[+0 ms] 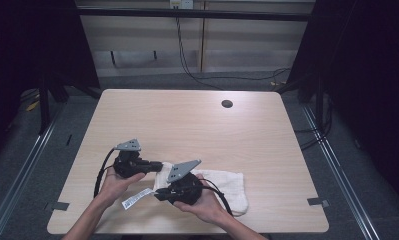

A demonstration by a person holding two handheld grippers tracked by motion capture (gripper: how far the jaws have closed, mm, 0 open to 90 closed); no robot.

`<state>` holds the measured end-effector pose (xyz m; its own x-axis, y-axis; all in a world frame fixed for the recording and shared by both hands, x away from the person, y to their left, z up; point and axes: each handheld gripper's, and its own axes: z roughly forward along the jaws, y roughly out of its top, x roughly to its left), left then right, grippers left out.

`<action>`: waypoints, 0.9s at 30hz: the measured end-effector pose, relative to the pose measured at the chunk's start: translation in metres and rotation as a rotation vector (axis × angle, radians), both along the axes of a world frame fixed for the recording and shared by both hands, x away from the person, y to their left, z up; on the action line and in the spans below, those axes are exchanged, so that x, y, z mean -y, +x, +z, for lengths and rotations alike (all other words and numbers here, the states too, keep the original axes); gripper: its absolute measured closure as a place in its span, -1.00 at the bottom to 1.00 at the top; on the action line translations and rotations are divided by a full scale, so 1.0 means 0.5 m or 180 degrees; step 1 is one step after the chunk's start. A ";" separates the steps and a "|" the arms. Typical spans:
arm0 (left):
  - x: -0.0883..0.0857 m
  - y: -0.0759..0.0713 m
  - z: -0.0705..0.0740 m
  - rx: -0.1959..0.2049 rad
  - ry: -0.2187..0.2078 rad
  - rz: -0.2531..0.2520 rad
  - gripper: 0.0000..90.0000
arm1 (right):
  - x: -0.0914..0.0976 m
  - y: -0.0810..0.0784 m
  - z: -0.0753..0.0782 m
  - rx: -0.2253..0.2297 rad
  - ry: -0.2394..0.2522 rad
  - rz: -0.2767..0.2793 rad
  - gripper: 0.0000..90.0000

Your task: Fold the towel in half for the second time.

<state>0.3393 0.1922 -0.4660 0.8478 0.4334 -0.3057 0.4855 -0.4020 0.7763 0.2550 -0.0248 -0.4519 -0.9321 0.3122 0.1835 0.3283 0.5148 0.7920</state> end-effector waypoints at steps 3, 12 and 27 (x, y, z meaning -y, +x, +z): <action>-0.008 0.002 0.007 0.0023 -0.0053 0.0043 0.91 | -0.007 0.003 0.002 0.0007 0.0024 0.0009 0.86; -0.032 0.009 0.026 0.0037 -0.0112 0.0182 0.92 | -0.025 0.019 0.011 -0.0005 0.0175 0.0000 0.86; -0.079 0.015 0.047 0.0106 0.0054 0.0395 0.92 | -0.069 0.050 0.031 -0.0061 0.0275 0.0028 0.86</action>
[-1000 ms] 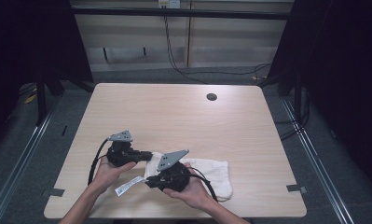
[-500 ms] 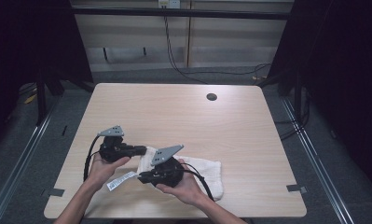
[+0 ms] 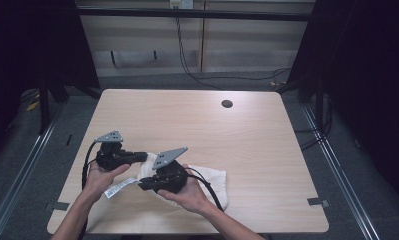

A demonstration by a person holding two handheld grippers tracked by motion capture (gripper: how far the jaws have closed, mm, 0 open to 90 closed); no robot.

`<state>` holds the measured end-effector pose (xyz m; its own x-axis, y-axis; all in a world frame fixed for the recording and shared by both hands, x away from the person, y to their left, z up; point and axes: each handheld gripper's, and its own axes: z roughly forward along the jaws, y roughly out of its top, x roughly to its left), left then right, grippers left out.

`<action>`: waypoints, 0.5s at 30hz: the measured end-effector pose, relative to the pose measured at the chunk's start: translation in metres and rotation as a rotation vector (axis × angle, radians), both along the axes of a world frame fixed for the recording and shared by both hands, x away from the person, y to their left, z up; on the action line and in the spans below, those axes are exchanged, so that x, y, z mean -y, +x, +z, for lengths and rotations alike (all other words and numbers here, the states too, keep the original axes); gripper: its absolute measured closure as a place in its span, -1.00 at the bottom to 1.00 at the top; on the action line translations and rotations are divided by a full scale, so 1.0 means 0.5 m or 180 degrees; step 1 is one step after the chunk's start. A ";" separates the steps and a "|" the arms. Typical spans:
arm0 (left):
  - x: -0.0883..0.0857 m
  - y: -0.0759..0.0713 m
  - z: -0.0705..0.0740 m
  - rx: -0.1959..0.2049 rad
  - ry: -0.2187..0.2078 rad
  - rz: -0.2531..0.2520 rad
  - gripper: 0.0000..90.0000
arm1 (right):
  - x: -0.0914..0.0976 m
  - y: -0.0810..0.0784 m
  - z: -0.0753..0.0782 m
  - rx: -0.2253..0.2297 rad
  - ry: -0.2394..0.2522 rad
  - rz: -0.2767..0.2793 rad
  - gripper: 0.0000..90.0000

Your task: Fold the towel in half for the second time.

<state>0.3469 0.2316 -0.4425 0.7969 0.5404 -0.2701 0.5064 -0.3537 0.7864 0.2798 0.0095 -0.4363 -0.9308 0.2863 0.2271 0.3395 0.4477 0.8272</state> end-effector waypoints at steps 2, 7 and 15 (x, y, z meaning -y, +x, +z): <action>-0.010 -0.003 0.011 0.0064 -0.0017 0.0001 0.92 | -0.010 0.000 0.009 0.0020 -0.0018 0.0002 0.86; -0.033 -0.009 0.025 0.0133 -0.0118 0.0070 0.92 | -0.032 0.004 0.028 0.0070 0.0026 0.0047 0.86; -0.007 -0.003 0.015 0.0017 -0.0119 -0.0033 0.92 | -0.030 -0.007 0.008 0.0073 0.0123 -0.0024 0.87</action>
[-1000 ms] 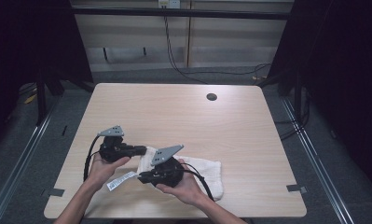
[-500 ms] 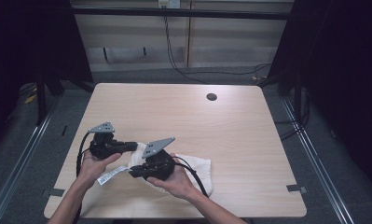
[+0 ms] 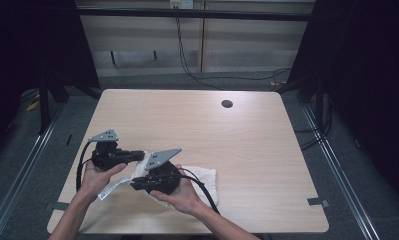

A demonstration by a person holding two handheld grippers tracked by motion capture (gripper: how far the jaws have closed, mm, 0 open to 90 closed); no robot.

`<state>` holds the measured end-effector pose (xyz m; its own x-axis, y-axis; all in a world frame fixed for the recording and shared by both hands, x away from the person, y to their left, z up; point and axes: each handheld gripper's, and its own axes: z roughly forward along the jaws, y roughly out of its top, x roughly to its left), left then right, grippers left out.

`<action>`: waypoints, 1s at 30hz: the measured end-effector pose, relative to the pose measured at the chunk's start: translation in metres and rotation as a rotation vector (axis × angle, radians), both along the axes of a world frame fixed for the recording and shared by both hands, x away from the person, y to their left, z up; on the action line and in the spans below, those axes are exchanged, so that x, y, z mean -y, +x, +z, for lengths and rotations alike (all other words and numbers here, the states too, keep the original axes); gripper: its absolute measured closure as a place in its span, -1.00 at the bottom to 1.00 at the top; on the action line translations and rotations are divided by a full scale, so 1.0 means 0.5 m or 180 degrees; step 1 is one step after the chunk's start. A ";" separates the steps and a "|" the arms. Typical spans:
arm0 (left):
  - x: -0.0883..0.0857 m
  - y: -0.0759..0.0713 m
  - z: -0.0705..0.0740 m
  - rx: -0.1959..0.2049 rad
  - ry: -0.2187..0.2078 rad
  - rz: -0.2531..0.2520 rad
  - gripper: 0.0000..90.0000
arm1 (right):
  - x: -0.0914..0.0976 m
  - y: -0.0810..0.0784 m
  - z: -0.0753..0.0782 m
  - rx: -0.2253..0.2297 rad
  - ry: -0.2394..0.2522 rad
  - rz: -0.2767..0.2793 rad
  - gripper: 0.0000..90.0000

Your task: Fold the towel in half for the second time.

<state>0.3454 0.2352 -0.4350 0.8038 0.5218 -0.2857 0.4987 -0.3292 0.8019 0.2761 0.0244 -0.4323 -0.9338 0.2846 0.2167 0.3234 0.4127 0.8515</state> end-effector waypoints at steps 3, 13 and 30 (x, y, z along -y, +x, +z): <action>0.014 0.008 -0.003 -0.0043 -0.0028 -0.0029 0.92 | 0.020 -0.003 0.001 0.0018 0.0060 -0.0079 0.86; 0.078 0.024 0.003 -0.0036 -0.0045 -0.0139 0.92 | 0.093 -0.010 0.024 0.0127 0.0051 -0.0286 0.86; 0.213 0.030 0.010 0.0032 -0.0045 -0.0446 0.92 | 0.200 -0.041 0.021 0.0117 0.0062 -0.0551 0.86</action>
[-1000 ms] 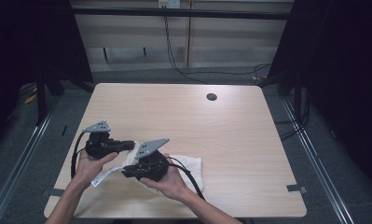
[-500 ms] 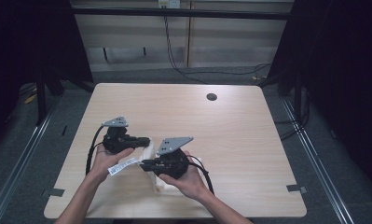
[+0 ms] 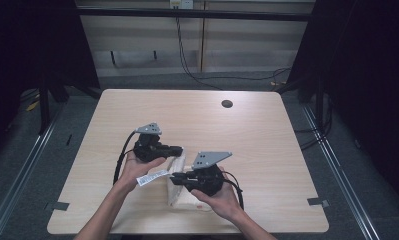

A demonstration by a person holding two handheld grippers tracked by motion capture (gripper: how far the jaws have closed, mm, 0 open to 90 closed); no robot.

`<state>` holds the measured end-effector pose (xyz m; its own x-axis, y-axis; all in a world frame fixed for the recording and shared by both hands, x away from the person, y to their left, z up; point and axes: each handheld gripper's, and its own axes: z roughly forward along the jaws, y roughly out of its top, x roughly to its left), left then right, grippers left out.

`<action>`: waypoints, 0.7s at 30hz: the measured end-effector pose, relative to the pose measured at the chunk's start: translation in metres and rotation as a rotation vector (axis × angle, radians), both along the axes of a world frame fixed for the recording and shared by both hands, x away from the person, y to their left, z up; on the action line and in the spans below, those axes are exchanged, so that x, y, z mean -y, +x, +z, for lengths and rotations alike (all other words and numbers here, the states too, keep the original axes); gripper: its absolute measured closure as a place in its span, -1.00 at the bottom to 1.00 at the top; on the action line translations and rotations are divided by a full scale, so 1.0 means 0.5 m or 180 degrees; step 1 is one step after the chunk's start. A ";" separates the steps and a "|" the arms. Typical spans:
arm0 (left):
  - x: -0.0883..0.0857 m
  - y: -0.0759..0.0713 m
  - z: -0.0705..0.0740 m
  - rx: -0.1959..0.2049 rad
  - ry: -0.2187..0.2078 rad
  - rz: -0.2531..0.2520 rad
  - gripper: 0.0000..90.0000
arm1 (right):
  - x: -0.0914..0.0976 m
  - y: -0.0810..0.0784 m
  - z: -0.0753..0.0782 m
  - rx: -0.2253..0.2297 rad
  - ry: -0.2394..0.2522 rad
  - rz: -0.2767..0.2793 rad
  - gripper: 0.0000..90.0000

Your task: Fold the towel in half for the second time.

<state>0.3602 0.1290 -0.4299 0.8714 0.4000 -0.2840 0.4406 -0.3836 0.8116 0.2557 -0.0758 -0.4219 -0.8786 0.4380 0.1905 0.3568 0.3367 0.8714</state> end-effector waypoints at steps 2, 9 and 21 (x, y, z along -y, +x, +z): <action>0.010 0.001 -0.003 -0.0013 0.0034 -0.0016 0.92 | 0.008 -0.002 -0.004 0.0003 -0.0010 -0.0031 0.86; 0.041 -0.001 -0.018 -0.0071 0.0049 -0.0081 0.92 | 0.034 -0.018 -0.026 -0.0044 -0.0080 -0.0120 0.86; 0.097 0.000 -0.054 -0.0164 0.0169 -0.0149 0.92 | 0.075 -0.035 -0.060 -0.0122 -0.0246 -0.0233 0.86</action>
<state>0.3600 0.0805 -0.4567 0.8743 0.3748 -0.3084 0.4618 -0.4465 0.7664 0.2384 -0.1132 -0.4517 -0.8364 0.5154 0.1864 0.4154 0.3743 0.8291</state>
